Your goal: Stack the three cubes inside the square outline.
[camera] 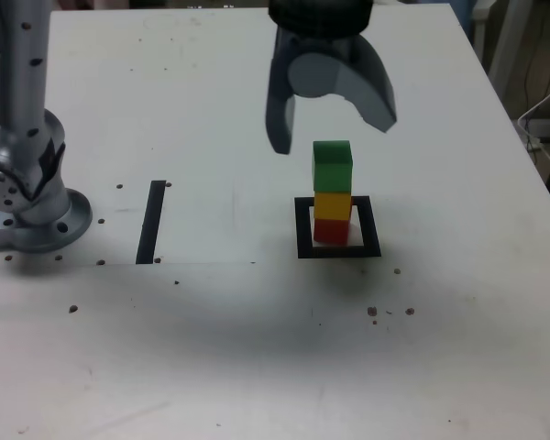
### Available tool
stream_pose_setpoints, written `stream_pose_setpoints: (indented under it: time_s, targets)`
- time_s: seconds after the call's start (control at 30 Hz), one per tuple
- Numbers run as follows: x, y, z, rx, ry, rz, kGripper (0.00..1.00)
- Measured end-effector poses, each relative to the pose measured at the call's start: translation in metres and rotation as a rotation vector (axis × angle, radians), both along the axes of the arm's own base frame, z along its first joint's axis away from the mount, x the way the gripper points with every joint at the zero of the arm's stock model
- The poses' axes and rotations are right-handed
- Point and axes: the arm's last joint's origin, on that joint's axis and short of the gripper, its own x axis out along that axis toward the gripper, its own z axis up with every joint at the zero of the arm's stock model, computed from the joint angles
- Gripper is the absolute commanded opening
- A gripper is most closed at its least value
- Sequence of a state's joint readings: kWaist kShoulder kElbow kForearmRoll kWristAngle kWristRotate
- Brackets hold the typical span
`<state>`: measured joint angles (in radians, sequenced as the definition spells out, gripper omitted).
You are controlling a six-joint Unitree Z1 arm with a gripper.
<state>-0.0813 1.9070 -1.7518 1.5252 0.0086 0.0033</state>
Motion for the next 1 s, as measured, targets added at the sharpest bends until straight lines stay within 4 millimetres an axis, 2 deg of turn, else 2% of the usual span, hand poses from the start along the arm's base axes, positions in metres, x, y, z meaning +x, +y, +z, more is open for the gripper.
stream_pose_setpoints:
  time_s: [0.3, 0.43, 0.67, 0.83, 1.0]
  targets:
    - [-0.043, 0.012, 0.026, -0.017, -0.017, 0.003, 0.99]
    - [-0.069, 0.022, 0.026, -0.027, -0.001, 0.01, 0.99]
    - [-0.111, 0.036, 0.004, -0.037, 0.054, 0.011, 0.99]
    - [-0.128, 0.036, -0.016, -0.036, 0.013, 0.008, 0.99]
    - [-0.141, 0.035, -0.047, -0.038, 0.01, 0.008, 0.99]
